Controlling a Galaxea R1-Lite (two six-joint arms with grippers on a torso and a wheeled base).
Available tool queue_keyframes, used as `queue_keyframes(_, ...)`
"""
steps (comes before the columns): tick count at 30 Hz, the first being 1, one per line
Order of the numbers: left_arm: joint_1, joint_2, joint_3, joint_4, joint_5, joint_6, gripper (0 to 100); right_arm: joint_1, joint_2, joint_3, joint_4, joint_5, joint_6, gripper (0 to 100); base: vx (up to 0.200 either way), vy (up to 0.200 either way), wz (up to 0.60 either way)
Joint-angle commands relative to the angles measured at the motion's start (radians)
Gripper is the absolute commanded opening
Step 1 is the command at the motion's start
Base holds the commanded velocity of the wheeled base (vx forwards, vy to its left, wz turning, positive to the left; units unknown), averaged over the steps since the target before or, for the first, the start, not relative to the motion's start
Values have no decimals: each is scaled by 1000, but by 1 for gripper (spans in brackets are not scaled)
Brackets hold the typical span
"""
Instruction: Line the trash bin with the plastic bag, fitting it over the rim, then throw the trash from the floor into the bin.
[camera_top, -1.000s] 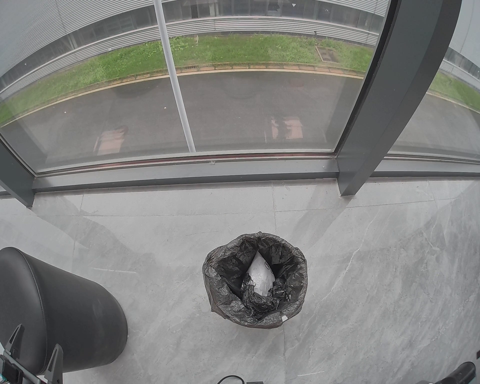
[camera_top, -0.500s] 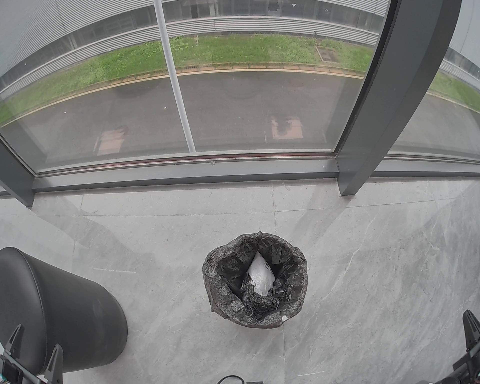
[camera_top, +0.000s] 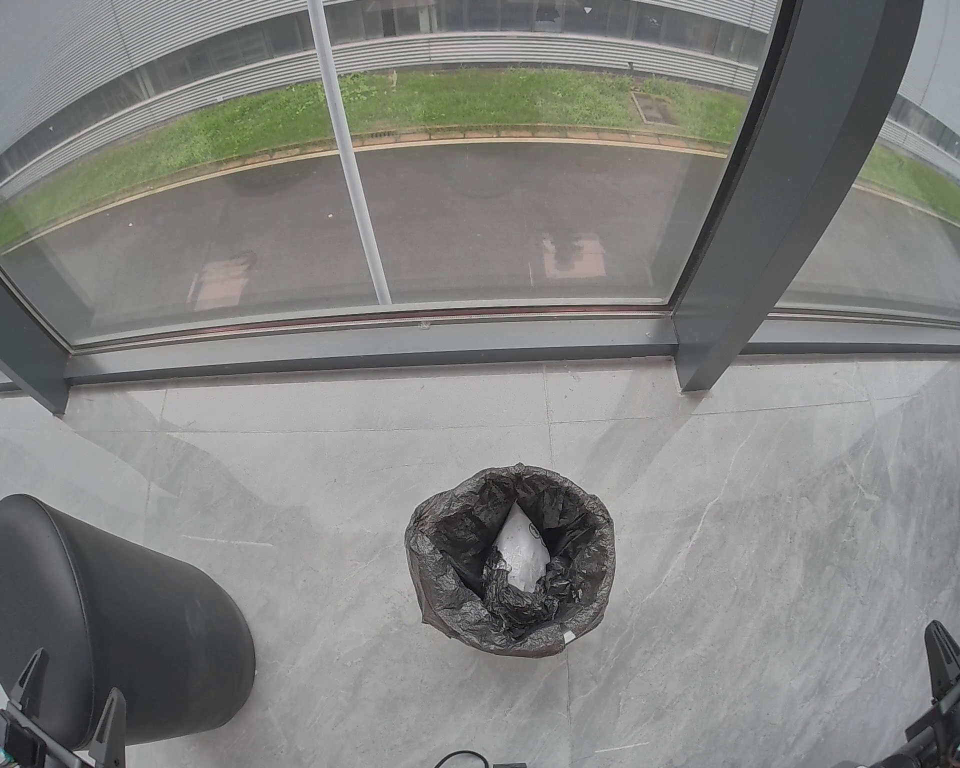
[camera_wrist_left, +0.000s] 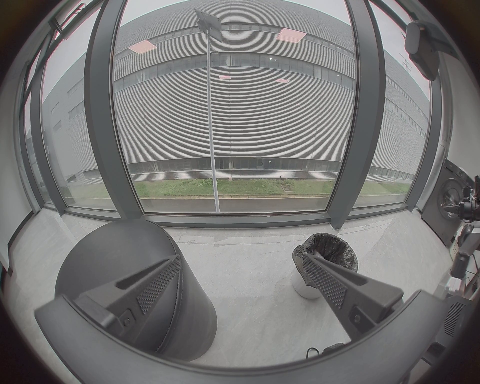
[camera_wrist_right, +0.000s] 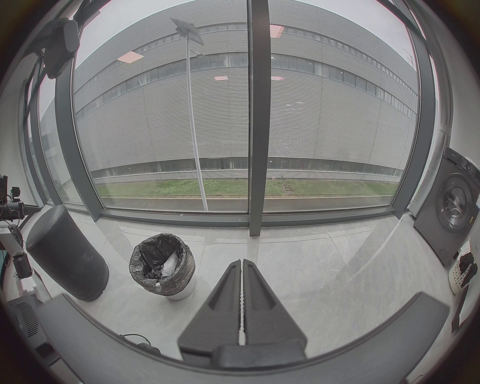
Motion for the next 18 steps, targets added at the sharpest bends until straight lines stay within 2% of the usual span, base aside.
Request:
queue_keyframes(1,0,-15,18,0,0,0,100,2,-11,18,-1,-3,7,0,0,0,0)
queue_keyframes(18,0,-15,18,0,0,0,100,1,-11,18,-2,-3,7,0,0,0,0)
